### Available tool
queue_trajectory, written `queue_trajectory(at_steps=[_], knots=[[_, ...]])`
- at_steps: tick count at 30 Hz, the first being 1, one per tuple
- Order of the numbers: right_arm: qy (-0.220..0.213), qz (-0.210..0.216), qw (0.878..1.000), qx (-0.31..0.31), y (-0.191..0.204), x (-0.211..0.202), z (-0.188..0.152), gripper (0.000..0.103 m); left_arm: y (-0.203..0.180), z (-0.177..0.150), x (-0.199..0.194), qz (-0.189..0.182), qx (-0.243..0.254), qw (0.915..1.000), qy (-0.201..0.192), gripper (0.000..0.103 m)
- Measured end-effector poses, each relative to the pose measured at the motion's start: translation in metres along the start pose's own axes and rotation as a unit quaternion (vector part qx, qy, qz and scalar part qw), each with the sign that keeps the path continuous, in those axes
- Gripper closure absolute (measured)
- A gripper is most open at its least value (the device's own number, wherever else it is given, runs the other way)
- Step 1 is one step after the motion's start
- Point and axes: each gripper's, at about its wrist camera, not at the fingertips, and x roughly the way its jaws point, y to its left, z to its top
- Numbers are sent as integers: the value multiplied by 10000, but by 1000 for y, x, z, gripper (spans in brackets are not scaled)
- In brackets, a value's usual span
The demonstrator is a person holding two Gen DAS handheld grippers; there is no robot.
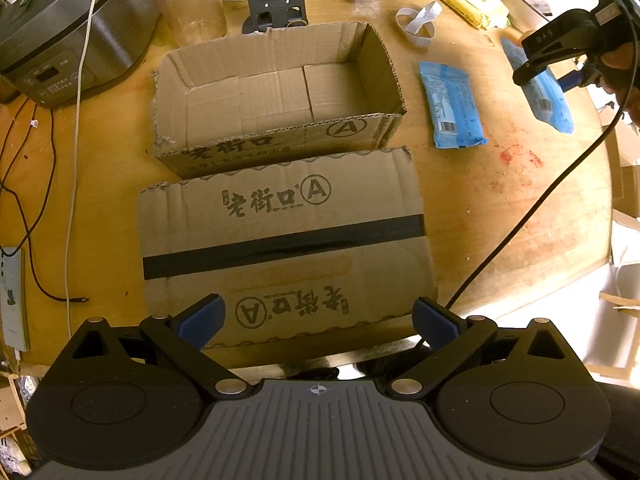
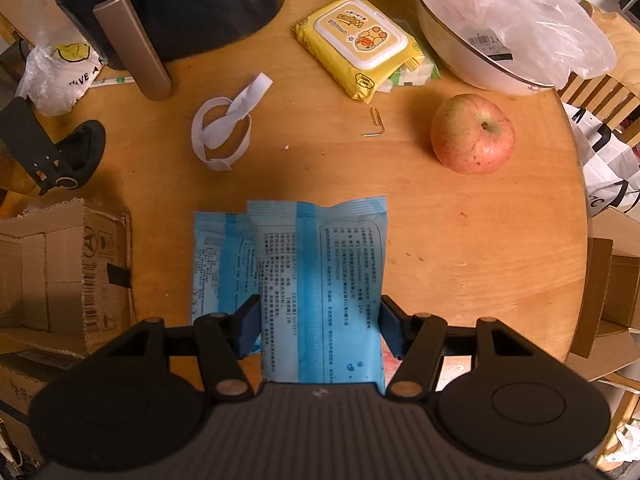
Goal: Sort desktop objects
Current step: 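Carry the held blue packet with the right tool toward the open cardboard box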
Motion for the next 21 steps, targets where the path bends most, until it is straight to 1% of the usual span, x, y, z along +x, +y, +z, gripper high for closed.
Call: queue_trajectory(at_steps=[21], knots=[[-47,102,9999,-110,36,-8,2,44,22,-5,-3,22,-92,10000,-23,0]])
